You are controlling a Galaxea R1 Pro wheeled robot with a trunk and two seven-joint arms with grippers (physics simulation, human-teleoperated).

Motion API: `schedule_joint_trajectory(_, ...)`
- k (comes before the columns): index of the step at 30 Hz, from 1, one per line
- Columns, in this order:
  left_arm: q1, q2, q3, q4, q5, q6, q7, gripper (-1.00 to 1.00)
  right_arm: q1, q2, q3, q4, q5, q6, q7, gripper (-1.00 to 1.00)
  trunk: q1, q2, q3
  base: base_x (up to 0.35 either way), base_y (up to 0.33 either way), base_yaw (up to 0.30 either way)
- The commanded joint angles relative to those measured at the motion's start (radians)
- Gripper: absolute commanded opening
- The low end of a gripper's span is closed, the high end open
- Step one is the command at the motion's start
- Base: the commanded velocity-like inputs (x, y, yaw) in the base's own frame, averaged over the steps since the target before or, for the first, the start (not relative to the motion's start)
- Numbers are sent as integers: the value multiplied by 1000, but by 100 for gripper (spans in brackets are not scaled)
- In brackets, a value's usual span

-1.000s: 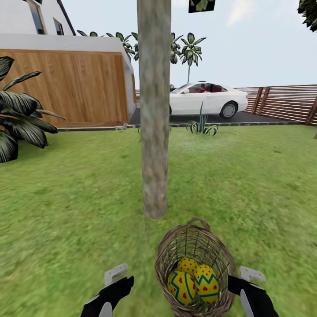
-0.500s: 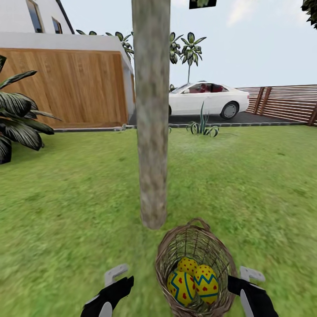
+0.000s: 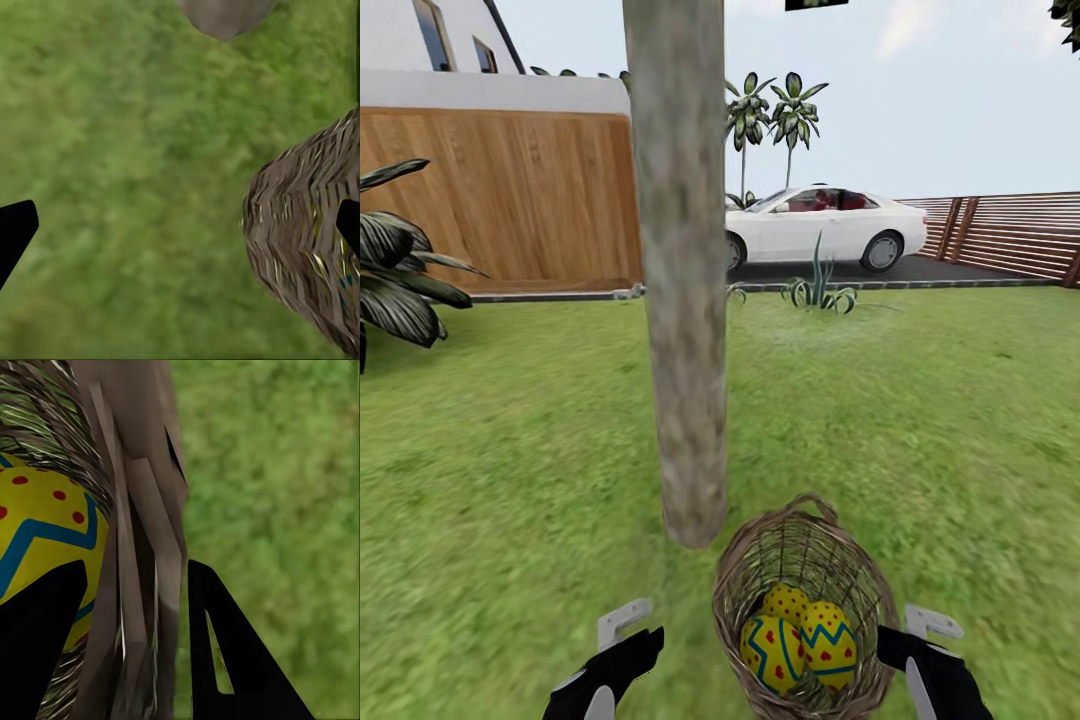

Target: Take the three Easter eggs out of the wicker basket on the lawn in the garden, then place them on the lawn next to a single tree (choose any tree) so that all three eggs are next to the same tree and none are left in the basket.

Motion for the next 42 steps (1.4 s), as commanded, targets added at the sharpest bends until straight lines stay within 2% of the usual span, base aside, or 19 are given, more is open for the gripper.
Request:
schedule_joint_trajectory(1,0,0,-1,-2,11,3,10,100,-1,0,-1,-2,-5,4,-2,-100,0,0,-1,314,-163,0)
schedule_joint_trajectory(7,0,0,-1,-1,11,3,10,100,-1,0,-1,-2,-5,4,-2,-100,0,0,-1,265,-141,0)
schedule_joint_trajectory(16,0,-1,0,-1,11,3,10,100,-1,1,-1,-2,-5,4,-2,-100,0,0,-1,9,-6,0)
schedule_joint_trajectory(25,0,-1,0,-1,11,3,10,100,-1,0,-1,-2,-5,4,-2,-100,35,-63,-29,0,0,0)
schedule_joint_trajectory(42,0,-1,1,-7,15,1,3,100,-1,1,-1,-1,-3,9,-5,-100,35,-63,-29,0,0,0)
